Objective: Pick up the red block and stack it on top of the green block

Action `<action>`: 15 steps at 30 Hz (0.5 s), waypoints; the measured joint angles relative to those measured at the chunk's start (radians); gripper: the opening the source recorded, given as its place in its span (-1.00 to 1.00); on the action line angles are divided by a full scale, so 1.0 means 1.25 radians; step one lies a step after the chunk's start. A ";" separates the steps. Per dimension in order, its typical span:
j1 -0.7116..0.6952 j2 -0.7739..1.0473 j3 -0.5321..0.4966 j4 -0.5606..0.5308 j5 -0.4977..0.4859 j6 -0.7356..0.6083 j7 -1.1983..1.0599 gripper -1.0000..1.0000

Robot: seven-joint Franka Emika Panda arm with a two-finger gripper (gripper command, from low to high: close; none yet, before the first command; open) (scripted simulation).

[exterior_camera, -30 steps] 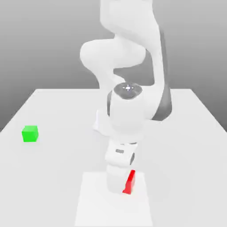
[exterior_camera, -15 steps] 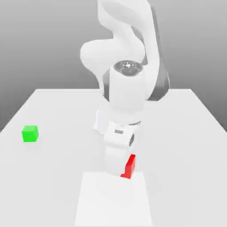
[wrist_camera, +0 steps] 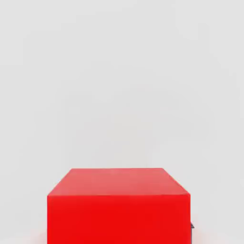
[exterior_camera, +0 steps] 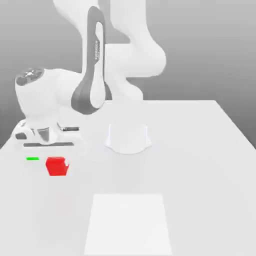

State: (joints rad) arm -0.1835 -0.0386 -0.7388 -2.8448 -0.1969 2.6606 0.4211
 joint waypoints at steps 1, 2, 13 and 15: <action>-0.037 -0.013 -0.012 0.000 -0.017 -0.005 0.050 -1.00; -0.068 -0.027 -0.021 0.000 -0.035 -0.009 0.100 -1.00; -0.307 -0.084 -0.097 -0.006 -0.094 0.053 0.421 -1.00; -0.290 -0.051 -0.108 -0.007 -0.051 0.081 0.393 -1.00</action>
State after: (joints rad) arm -0.5457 -0.1018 -0.8734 -2.8532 -0.2605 2.7621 0.9118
